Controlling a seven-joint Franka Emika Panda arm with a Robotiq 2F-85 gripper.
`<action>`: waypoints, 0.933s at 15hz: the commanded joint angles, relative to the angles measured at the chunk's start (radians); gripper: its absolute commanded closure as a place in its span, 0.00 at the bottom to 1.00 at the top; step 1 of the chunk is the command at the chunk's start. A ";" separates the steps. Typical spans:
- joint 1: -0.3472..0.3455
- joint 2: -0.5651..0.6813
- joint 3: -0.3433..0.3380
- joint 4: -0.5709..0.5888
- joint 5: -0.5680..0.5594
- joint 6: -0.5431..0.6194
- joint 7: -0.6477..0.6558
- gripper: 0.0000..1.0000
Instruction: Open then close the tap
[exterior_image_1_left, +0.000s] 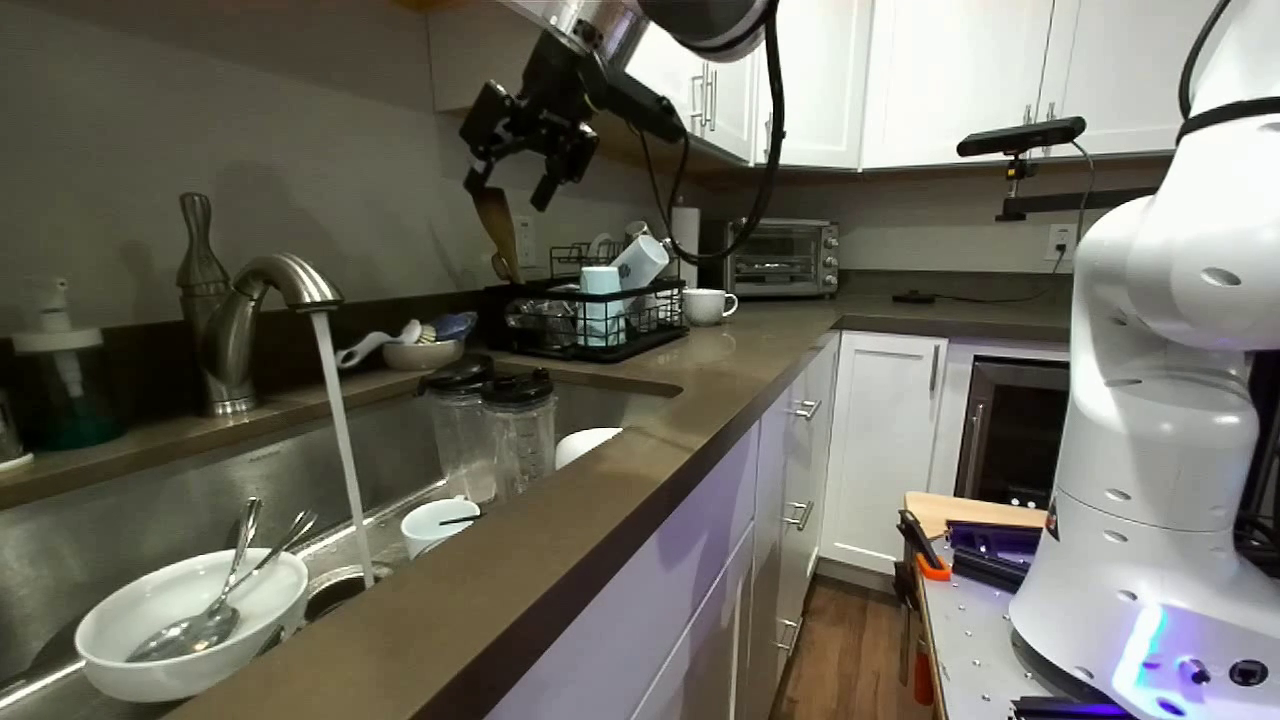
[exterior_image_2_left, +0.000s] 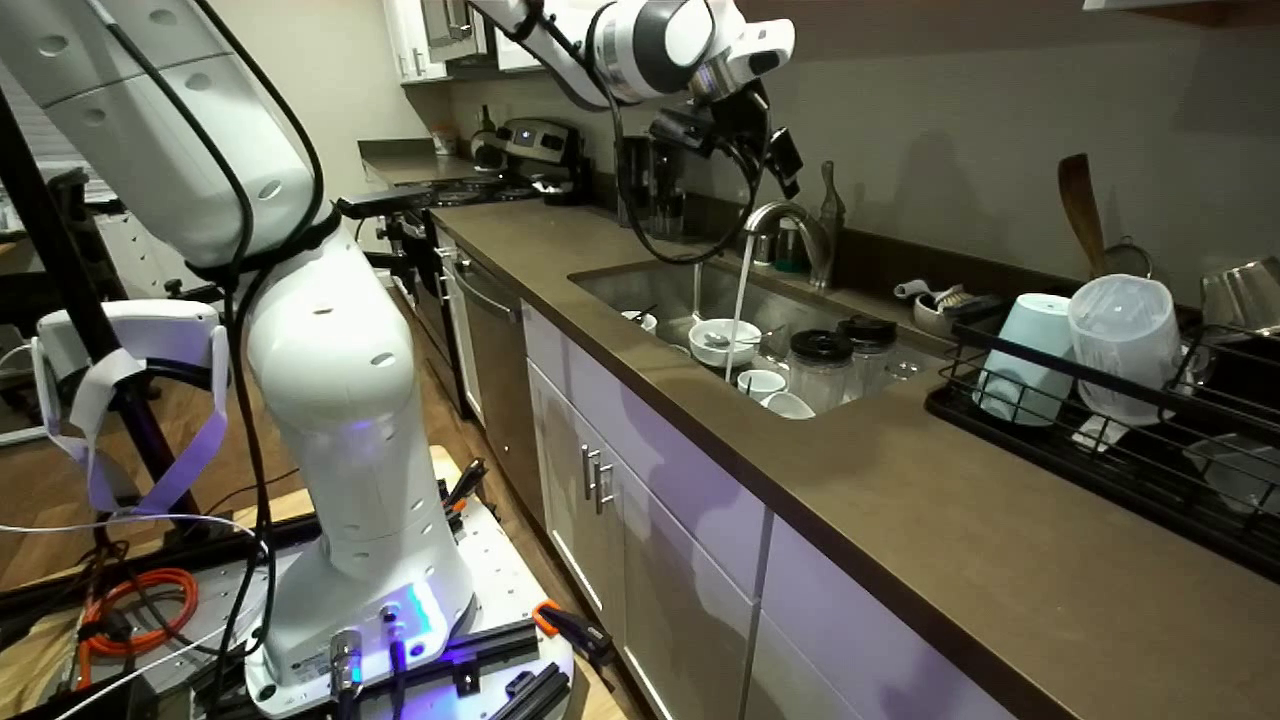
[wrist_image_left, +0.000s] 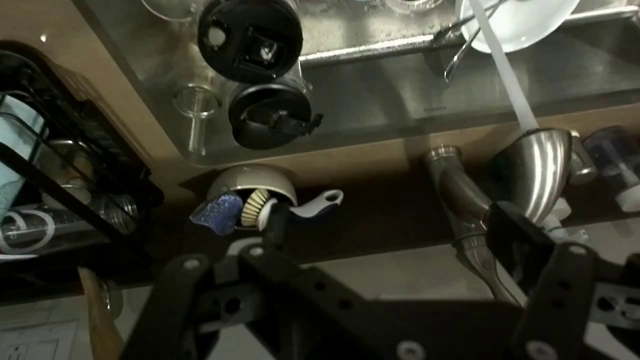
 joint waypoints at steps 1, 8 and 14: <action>-0.053 0.078 0.031 0.018 -0.062 0.185 0.078 0.00; -0.130 0.111 0.062 0.022 -0.174 0.327 0.184 0.00; -0.229 0.133 0.125 0.047 -0.305 0.438 0.284 0.00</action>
